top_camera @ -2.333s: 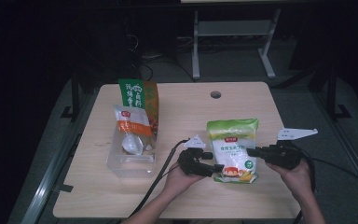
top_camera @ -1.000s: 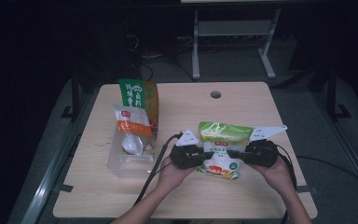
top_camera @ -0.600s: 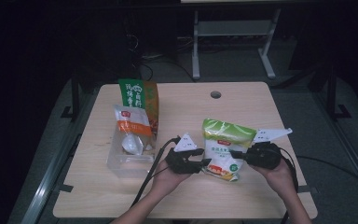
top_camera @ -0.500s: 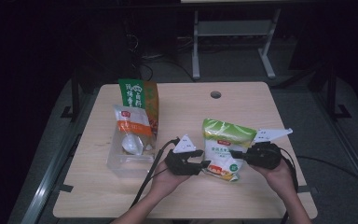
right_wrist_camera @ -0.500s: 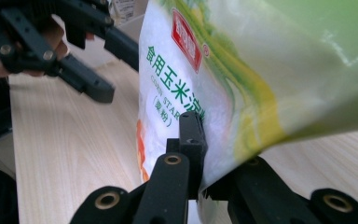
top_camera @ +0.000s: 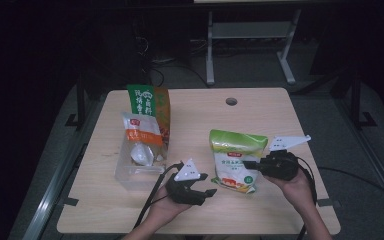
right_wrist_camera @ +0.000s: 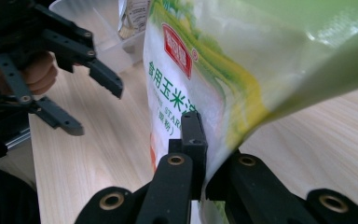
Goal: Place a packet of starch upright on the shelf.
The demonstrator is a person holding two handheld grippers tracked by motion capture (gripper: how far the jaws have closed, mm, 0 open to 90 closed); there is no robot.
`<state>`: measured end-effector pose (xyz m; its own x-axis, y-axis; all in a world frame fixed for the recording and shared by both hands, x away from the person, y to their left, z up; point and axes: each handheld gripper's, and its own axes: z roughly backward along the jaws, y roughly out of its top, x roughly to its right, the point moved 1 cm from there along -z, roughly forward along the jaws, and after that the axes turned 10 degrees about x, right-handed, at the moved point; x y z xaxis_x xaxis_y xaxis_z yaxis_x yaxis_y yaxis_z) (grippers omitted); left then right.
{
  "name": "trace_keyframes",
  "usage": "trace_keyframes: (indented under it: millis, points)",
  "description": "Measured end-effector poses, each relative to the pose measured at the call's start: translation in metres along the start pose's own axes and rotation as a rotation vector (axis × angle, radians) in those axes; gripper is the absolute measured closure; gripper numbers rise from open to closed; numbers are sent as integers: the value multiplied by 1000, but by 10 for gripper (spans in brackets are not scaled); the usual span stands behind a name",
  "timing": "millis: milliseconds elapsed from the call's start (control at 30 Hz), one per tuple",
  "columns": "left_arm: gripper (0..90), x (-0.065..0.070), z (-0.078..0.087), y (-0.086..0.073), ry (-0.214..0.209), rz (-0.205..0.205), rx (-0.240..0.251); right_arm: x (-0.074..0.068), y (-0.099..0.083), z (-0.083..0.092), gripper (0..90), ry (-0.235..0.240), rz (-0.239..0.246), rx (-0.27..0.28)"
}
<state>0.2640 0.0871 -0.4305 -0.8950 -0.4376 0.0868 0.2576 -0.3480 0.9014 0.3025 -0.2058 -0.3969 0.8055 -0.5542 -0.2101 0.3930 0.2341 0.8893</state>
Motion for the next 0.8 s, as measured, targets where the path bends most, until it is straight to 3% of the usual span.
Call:
trace_keyframes:
  millis: [200,500,633,700,800]
  points:
    - [407,6,16,-7,-1,-33,-7,-3,8,-4,894,-8,-10,5]
    - [398,9,28,-23,2,-8,-14,-11,25,-12,896,-2,1,-1]
    - [393,11,32,-26,-10,-31,-13,-15,36,-16,896,-1,7,3]
    - [392,14,32,-27,-11,-16,-6,-17,42,-17,896,1,4,0]
    - [390,15,34,-27,-11,-29,-2,-21,51,-19,896,3,21,-3]
